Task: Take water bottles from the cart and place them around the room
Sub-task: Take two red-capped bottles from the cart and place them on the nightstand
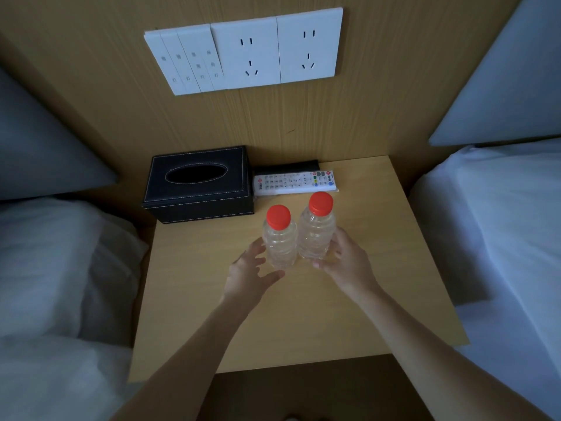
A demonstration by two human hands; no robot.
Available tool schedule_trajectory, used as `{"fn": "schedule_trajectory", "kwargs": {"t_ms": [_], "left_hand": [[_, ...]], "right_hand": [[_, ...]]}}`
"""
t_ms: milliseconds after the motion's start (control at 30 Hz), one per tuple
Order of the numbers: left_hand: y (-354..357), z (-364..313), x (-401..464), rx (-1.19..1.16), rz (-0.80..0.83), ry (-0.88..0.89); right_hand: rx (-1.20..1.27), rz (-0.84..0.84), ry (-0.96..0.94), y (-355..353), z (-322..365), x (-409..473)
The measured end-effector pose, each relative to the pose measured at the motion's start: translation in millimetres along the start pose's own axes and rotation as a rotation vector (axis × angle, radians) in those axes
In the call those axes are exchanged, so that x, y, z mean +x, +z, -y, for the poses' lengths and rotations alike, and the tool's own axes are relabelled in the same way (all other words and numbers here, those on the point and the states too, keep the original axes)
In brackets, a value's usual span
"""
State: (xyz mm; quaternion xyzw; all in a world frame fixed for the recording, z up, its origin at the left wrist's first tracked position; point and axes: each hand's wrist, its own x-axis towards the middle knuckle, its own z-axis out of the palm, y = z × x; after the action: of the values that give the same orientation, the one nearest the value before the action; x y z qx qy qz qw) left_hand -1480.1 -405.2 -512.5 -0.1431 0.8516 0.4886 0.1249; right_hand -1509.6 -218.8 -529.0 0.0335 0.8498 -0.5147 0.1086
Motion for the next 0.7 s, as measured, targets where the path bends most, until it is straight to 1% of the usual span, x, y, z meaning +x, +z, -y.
{"fn": "schedule_trajectory", "kwargs": {"t_ms": [133,233,333,700], "left_hand": [[9.2,-5.6,5.4,0.012,-0.087,0.004],[12.5,-8.8,9.4,0.034,-0.106,0.043],[14.0,-11.0,15.2,0.032,-0.132,0.038],[17.9,-20.3,42.9,0.024,-0.181,0.017]], "right_hand": [[0.001,-0.071,-0.042,5.4,-5.1,3.7],[-0.016,-0.111,-0.062,8.6,-6.5,4.9],[-0.011,-0.139,-0.064,11.7,-6.5,7.8],[-0.002,-0.148,-0.085,9.4,1.1,35.8]]}}
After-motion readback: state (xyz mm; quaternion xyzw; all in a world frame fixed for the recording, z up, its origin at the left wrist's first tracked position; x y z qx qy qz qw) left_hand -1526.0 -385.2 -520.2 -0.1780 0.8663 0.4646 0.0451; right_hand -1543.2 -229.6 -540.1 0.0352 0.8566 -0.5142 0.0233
